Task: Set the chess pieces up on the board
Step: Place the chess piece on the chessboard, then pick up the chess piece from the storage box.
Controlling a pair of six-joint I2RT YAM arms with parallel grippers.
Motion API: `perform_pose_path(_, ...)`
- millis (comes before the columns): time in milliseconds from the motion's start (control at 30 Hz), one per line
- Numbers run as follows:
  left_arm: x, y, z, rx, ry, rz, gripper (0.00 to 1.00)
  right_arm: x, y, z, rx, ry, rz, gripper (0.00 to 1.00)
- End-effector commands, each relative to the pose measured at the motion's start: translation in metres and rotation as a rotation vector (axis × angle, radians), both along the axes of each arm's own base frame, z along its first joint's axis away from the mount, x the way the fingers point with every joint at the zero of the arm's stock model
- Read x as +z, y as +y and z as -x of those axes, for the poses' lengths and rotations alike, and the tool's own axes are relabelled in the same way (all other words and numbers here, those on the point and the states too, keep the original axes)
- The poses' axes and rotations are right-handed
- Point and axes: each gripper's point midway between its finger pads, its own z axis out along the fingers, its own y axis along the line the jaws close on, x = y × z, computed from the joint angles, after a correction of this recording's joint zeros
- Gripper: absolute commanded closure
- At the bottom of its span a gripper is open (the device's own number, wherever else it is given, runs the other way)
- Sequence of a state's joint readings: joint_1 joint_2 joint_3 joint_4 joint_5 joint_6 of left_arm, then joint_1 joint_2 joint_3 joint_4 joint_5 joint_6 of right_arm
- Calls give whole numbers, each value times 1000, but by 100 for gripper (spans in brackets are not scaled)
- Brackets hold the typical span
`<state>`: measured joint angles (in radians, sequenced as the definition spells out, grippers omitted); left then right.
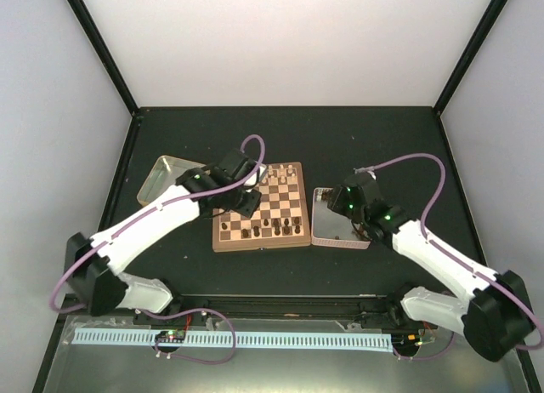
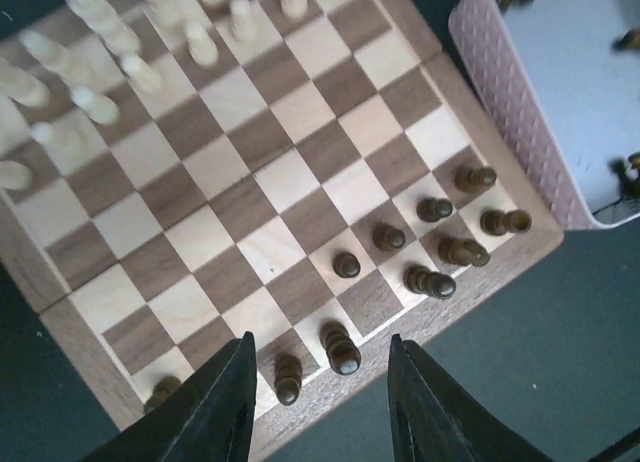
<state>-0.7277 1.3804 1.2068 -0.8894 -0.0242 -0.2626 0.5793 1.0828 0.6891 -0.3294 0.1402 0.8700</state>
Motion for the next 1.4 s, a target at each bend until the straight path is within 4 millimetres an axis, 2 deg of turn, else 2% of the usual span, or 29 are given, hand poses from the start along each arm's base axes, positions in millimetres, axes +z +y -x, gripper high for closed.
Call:
perform_pose_path(0, 47, 9, -14, 65, -224, 121, 60, -28, -34, -5, -2, 87, 289, 47)
perform_pose_path(100, 73, 14, -8, 57, -342, 225, 58, -50, -55, -5, -34, 167, 399, 49)
perform_pose_path(167, 84, 15, -4, 45, -407, 282, 57, -62, -63, -6, -29, 201, 441, 51)
perform_pose_path(333, 103, 21, 7, 29, -522, 387, 47, -91, -67, -8, 100, 298, 522, 56)
perform_pose_path(467, 109, 21, 11, 13, -544, 414, 45, -104, -66, -8, 159, 359, 547, 57)
perform_pose_path(667, 106, 18, 12, -5, -530, 412, 45, -115, -58, -10, 203, 400, 536, 62)
perform_pose_path(833, 104, 18, 12, -8, -524, 407, 45, -124, -48, -4, 226, 453, 482, 69)
perform_pose_path(1100, 102, 17, 12, -11, -518, 404, 45, -121, -41, 8, 246, 475, 420, 57)
perform_pose_path(1367, 102, 16, 12, -13, -516, 401, 45, -120, -31, 15, 269, 491, 349, 55)
